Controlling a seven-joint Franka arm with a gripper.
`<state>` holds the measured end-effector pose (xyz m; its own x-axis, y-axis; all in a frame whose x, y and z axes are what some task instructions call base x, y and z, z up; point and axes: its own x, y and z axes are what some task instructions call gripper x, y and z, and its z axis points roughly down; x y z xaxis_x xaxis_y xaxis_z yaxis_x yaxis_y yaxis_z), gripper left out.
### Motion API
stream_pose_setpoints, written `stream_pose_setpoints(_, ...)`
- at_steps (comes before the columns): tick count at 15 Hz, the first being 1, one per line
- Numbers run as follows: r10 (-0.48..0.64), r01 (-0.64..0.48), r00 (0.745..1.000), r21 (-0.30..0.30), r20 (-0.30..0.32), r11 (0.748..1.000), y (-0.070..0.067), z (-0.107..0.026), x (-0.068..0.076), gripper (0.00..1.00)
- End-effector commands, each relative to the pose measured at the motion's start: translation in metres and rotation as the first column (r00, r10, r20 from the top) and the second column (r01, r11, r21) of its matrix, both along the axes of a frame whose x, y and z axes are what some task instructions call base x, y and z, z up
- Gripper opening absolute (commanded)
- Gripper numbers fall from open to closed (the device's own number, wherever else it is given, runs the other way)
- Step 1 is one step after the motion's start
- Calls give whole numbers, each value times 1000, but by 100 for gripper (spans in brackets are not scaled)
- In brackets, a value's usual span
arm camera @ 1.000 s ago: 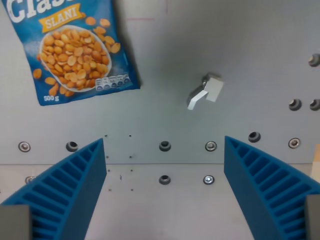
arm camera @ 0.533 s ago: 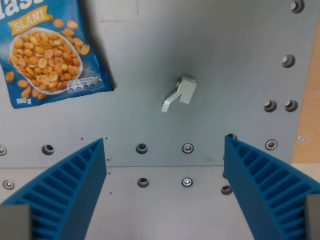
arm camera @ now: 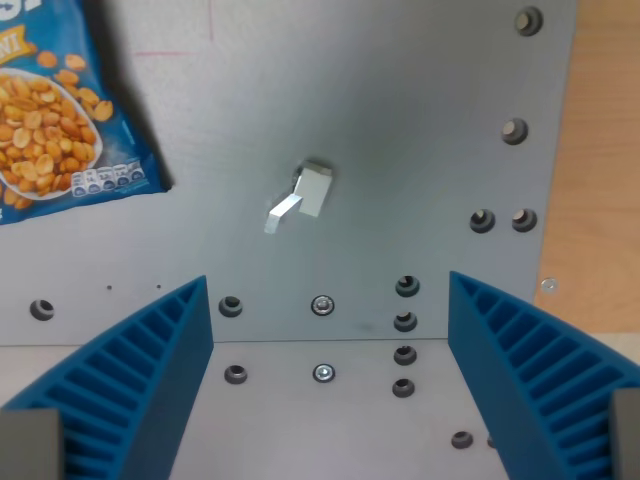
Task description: Move in gripper positive y
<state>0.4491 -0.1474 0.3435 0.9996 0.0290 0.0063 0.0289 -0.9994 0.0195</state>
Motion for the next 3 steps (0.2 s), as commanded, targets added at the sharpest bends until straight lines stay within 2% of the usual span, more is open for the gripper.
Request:
stream_pose_setpoints(1,20,-20,1000,15,-18,1000,-17,3,6,100)
stream_pose_setpoints(3,20,-20,1000,15,-18,1000,-27,3,6,100)
